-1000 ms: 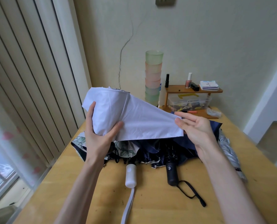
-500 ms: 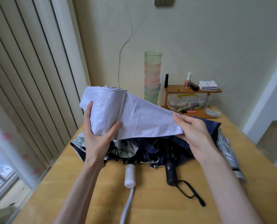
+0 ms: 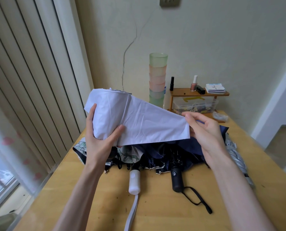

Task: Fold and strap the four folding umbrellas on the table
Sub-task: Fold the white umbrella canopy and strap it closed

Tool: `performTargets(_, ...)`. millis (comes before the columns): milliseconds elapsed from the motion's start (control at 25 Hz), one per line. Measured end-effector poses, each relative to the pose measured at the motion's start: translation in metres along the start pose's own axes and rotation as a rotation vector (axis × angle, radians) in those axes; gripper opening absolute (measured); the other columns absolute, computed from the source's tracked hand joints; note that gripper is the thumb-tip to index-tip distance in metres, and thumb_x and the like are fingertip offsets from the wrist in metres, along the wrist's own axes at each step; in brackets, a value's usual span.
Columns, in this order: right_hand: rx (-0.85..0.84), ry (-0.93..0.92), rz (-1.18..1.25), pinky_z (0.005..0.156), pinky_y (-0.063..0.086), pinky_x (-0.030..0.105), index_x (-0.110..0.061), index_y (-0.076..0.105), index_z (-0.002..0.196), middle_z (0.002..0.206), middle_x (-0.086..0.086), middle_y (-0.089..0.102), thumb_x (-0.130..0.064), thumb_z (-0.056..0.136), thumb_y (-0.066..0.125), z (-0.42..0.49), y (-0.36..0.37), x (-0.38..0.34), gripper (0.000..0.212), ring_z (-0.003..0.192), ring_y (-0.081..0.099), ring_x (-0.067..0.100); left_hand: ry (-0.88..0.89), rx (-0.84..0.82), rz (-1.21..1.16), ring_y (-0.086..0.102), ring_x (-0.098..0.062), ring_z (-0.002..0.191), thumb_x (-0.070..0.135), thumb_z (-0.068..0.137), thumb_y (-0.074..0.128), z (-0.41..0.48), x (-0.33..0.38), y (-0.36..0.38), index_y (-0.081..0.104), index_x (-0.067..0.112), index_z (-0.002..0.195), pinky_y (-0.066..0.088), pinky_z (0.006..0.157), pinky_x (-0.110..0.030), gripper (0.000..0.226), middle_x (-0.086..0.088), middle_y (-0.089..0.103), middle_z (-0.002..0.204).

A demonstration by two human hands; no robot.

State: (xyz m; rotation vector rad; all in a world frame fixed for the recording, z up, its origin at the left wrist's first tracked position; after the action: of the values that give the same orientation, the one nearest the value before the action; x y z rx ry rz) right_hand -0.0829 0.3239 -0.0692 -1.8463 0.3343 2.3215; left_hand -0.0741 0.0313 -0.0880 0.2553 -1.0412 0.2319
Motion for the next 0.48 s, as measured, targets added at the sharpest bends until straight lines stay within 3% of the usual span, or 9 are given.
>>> performTargets(80,-0.116,-0.099,-0.064,0.095,0.058,0.024,-0.023,0.077,0.113,0.104,-0.006,0.081,-0.028,0.101,0.07,-0.004,-0.002,-0.007,0.015,0.107,0.074,0.01,0.005,-0.013,-0.002,0.04,0.024,0.131,0.024,0.081,0.089,0.001,0.002,-0.004,0.043,0.055,0.15,0.045,0.093,-0.005,0.089,0.054,0.039,0.14)
performTargets(160,-0.237,-0.141,-0.134,0.09,0.055,0.017,-0.017,0.078,0.105,0.1,-0.007,0.08,-0.027,0.097,0.073,-0.006,-0.002,-0.011,0.014,0.102,0.073,0.006,0.014,-0.022,0.001,0.043,0.017,0.135,0.022,0.08,0.089,0.003,0.004,-0.008,0.043,0.054,0.15,0.048,0.099,-0.014,0.09,0.049,0.04,0.144)
performTargets(320,-0.384,-0.118,-0.252,0.081,0.055,0.019,-0.01,0.08,0.095,0.092,-0.003,0.08,-0.024,0.096,0.074,-0.004,-0.007,-0.01,0.015,0.088,0.073,0.006,0.019,-0.047,0.013,0.045,0.01,0.137,0.022,0.078,0.09,0.007,0.006,-0.015,0.045,0.051,0.151,0.048,0.108,-0.029,0.09,0.044,0.043,0.146)
performTargets(480,-0.315,-0.085,-0.296,0.076,0.062,0.026,-0.015,0.082,0.095,0.091,-0.002,0.082,-0.018,0.093,0.077,-0.003,-0.013,-0.01,0.006,0.085,0.077,0.012,0.011,-0.062,0.026,0.047,0.012,0.134,0.018,0.078,0.09,0.008,0.004,-0.017,0.046,0.051,0.15,0.048,0.106,-0.025,0.091,0.048,0.044,0.141)
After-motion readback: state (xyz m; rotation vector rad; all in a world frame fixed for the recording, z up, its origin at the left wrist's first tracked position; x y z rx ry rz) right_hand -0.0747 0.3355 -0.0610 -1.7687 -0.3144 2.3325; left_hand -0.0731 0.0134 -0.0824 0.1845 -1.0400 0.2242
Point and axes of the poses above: each hand's wrist, its own z-axis towards the middle knuckle, its own y-axis out of the palm, x = y × z, the point moved 2 cm from there along z, towards the middle knuckle
